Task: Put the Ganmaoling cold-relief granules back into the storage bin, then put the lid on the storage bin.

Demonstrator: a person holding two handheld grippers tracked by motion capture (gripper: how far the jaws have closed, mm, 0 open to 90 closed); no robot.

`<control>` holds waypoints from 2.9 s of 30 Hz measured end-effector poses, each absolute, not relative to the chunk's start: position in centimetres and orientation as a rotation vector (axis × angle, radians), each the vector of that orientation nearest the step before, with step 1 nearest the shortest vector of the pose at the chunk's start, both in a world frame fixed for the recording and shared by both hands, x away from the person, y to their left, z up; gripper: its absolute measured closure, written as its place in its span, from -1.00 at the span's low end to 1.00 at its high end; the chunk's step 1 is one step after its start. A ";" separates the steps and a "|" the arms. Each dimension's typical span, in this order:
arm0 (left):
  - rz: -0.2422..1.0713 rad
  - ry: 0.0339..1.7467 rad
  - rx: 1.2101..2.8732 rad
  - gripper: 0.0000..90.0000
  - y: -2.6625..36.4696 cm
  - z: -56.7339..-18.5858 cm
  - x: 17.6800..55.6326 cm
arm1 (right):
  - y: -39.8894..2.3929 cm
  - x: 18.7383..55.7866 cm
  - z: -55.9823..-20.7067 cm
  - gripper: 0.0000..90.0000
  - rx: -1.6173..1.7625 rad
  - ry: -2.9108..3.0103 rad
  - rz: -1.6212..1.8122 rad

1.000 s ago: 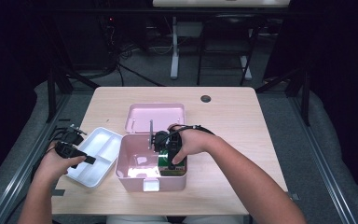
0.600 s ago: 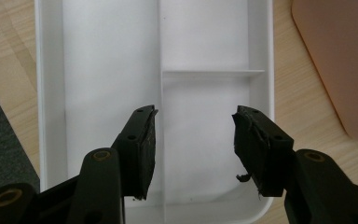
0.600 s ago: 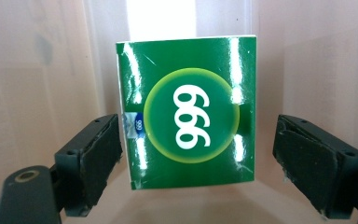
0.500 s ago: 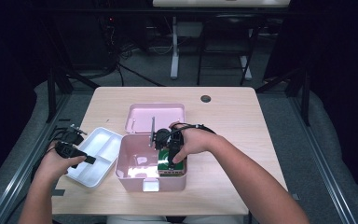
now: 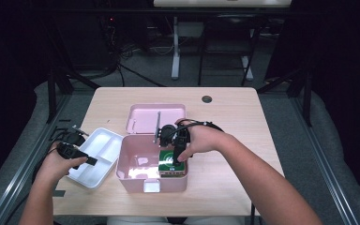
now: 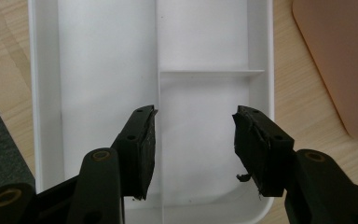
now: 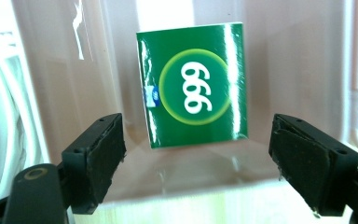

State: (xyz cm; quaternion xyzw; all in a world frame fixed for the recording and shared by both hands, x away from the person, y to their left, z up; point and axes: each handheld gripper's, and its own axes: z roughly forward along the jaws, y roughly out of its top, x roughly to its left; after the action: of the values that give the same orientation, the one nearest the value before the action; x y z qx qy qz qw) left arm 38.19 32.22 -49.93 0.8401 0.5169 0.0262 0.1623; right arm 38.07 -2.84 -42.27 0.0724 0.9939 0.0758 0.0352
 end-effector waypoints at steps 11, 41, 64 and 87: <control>0.087 1.481 2.394 0.03 32.2 -50.0 38.2 | -6.3 38.2 -40.8 -0.59 0.309 3.022 0.247; 0.129 1.482 2.395 -0.03 32.1 -50.1 38.3 | -14.5 38.4 -44.1 -0.53 0.674 2.952 0.325; 0.210 1.470 2.343 0.01 32.6 -50.0 38.3 | -18.9 38.3 -48.3 -0.45 1.090 2.724 0.454; 0.178 1.477 2.332 0.16 32.2 -50.6 39.3 | -21.2 34.9 -52.0 -0.40 1.223 2.441 0.666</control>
State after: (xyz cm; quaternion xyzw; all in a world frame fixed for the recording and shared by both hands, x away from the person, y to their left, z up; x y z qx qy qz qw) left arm 39.33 32.20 -50.56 0.8282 0.5246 0.0632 0.1865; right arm 34.90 -21.19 -52.04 0.4293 0.8566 0.2337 0.1650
